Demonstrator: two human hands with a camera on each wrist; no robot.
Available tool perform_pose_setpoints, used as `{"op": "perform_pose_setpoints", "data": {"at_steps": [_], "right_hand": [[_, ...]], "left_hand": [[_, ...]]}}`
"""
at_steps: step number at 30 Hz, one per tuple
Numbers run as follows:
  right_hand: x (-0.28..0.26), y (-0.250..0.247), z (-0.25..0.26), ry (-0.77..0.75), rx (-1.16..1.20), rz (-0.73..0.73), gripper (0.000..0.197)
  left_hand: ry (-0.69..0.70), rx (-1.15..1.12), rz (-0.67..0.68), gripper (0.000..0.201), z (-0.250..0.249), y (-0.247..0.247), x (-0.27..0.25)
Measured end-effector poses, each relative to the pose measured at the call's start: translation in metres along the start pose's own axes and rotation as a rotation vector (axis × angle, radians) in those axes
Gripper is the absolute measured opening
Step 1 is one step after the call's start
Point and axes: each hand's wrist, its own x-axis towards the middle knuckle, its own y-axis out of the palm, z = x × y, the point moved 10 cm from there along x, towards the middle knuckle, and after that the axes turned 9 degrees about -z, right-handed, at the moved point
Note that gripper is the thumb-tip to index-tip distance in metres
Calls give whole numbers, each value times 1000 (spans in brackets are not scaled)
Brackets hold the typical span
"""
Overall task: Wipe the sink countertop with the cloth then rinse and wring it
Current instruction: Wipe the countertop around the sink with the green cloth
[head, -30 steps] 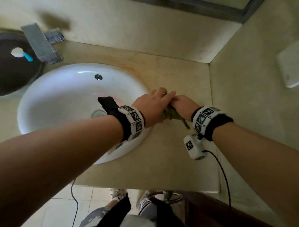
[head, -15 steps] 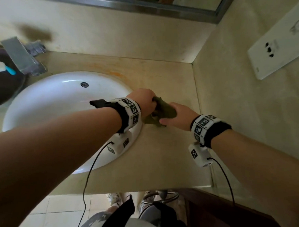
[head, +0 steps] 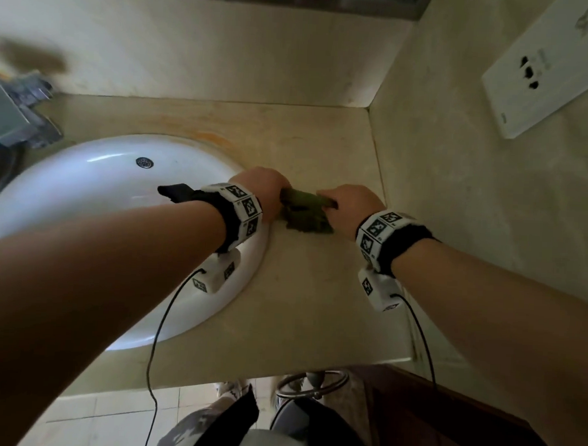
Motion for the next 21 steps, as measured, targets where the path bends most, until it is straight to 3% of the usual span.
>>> {"op": "perform_pose_setpoints", "data": {"at_steps": [3, 6, 10, 13, 16, 19, 21], "right_hand": [[-9, 20, 6, -134, -236, 78, 51], [-11, 20, -3, -90, -259, -27, 63], [-10, 20, 3, -42, -156, -108, 53], [-14, 19, 21, -100, -90, -164, 52], [-18, 46, 36, -164, -76, -44, 60], [-18, 85, 29, -84, -125, 142, 63], [-15, 94, 23, -56, -163, 157, 61]], "left_hand": [[186, 267, -42, 42, -8, 11, -3], [335, 393, -6, 62, -19, 33, -12], [327, 311, 39, 63, -26, 50, -15], [320, 357, 32, 72, -27, 53, -17], [325, 435, 75, 80, -27, 63, -26], [297, 471, 107, 78, -26, 77, -29], [287, 467, 109, 75, -27, 87, -31]]}}
